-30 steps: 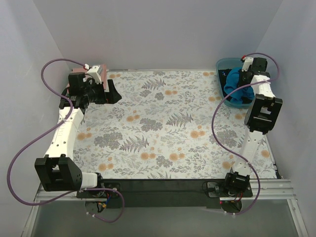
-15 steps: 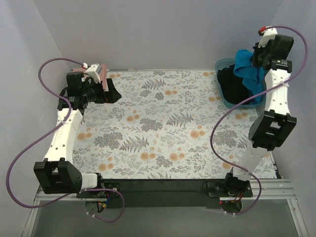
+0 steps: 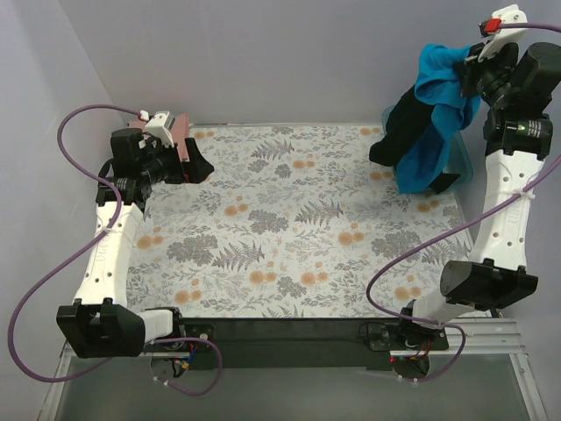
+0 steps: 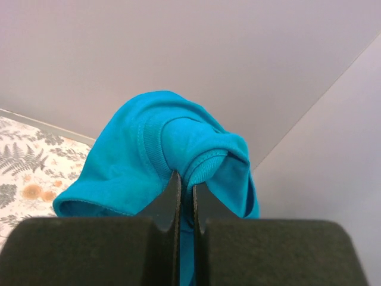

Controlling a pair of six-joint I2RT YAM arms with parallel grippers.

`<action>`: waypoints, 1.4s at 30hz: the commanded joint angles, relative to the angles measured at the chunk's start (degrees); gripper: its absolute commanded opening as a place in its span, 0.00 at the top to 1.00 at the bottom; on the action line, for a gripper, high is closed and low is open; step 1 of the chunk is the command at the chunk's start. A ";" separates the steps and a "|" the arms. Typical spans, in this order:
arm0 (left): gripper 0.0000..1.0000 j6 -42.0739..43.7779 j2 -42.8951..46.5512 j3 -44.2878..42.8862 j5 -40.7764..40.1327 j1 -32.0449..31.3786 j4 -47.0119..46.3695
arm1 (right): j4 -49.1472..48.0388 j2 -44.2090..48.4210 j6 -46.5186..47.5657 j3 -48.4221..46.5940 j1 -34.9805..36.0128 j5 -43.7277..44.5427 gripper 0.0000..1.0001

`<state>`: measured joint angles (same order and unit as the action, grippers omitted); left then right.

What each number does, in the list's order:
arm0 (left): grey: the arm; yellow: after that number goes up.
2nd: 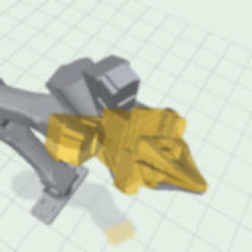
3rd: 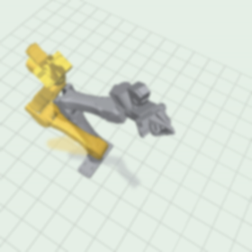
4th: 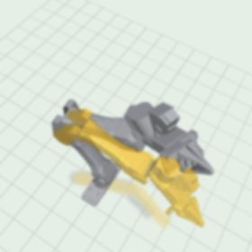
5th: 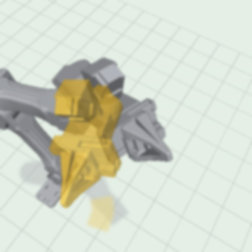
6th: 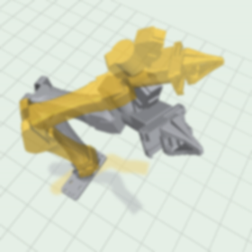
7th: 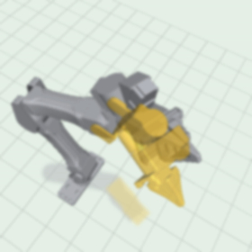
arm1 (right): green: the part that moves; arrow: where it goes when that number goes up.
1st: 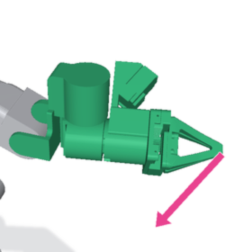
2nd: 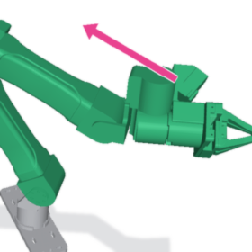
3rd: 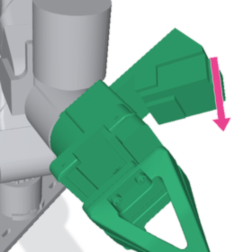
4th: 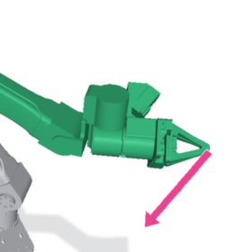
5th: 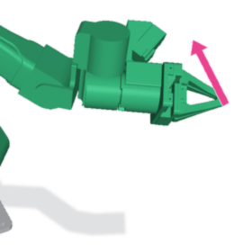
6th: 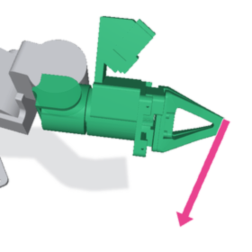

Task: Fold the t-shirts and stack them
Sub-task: Grab the tshirt from the pile

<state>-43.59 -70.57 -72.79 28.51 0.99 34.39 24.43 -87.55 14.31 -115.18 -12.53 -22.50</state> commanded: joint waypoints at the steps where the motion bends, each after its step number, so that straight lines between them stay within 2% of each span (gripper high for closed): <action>1: 0.02 -0.88 2.27 -1.83 1.11 -0.20 0.77 | -6.40 -3.05 2.74 2.93 -0.03 4.74 0.99; 11: 0.02 0.26 0.69 -2.18 -0.48 -0.20 2.17 | -13.35 -10.71 5.47 -1.89 -0.12 14.15 0.99; 16: 0.02 0.09 -0.97 -2.09 -0.21 -0.29 2.08 | -18.17 -12.73 9.24 2.93 -0.03 16.52 0.99; 19: 0.02 0.00 -1.77 -1.91 -0.21 -0.20 1.73 | -22.47 -14.05 11.26 8.19 -0.12 20.38 0.99; 20: 0.02 0.00 -1.94 -1.91 -0.21 -0.20 1.73 | -23.54 -14.40 11.36 9.00 -0.12 24.05 0.99; 26: 0.02 0.53 -3.61 -2.79 -0.48 -0.20 1.91 | -26.35 -15.99 11.18 4.19 -1.00 31.54 0.99; 32: 0.02 0.09 -4.41 -2.71 -0.03 -0.20 1.12 | -28.99 -13.88 12.50 0.65 -2.58 32.78 0.99; 36: 0.02 0.00 -4.58 -2.27 0.14 -0.20 1.03 | -31.81 -12.91 14.00 2.76 -2.67 33.58 0.99; 42: 0.02 0.53 -4.32 -1.74 0.14 -0.20 1.20 | -31.63 -13.43 14.52 8.38 -1.71 29.45 0.99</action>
<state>-43.70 -75.61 -73.45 28.27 0.99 35.59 -0.95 -103.00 27.27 -108.47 -14.87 8.43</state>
